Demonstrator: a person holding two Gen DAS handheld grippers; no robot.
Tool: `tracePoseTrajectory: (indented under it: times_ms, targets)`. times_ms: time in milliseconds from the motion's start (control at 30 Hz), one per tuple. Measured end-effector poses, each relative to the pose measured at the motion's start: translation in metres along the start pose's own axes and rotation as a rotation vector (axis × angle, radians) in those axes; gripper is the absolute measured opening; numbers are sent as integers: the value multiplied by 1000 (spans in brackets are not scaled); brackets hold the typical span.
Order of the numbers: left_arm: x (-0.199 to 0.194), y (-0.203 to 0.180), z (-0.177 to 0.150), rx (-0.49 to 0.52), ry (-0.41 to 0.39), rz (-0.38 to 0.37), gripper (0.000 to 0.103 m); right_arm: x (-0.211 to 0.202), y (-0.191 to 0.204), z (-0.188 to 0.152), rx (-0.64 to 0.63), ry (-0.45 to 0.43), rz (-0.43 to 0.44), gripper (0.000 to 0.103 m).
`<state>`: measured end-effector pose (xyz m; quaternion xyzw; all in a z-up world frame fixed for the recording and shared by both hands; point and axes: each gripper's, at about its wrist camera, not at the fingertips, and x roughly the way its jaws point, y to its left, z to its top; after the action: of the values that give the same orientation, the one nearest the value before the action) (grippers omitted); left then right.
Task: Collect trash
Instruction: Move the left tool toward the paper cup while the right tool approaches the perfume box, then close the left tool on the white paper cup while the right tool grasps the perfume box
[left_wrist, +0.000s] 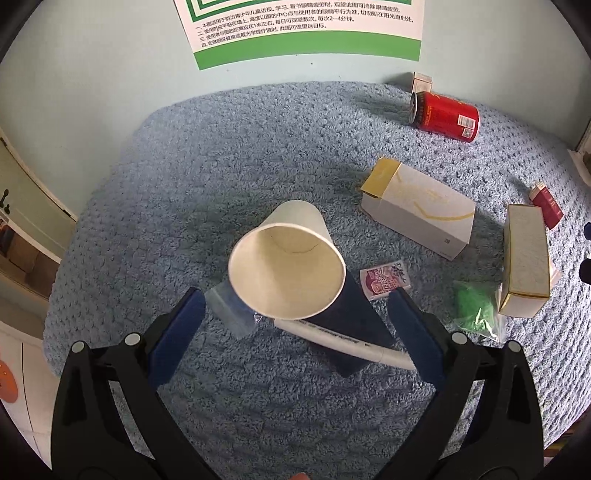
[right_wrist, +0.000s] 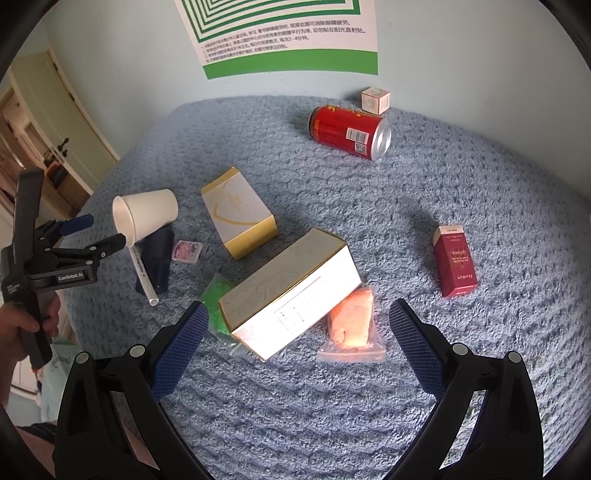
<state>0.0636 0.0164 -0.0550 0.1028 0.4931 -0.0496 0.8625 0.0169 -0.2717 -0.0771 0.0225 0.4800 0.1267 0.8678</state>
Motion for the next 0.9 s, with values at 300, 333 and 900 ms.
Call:
tracePoseTrajectory:
  times_ms: [300, 333, 900]
  targets:
    - [29, -2, 13, 8, 38, -15, 93, 32, -17, 10, 80, 57, 18, 97]
    - [31, -3, 15, 13, 32, -1, 93, 35, -18, 12, 85, 63, 20, 97]
    - [41, 32, 39, -18, -49, 39, 58, 89, -22, 27, 192, 178, 118, 89]
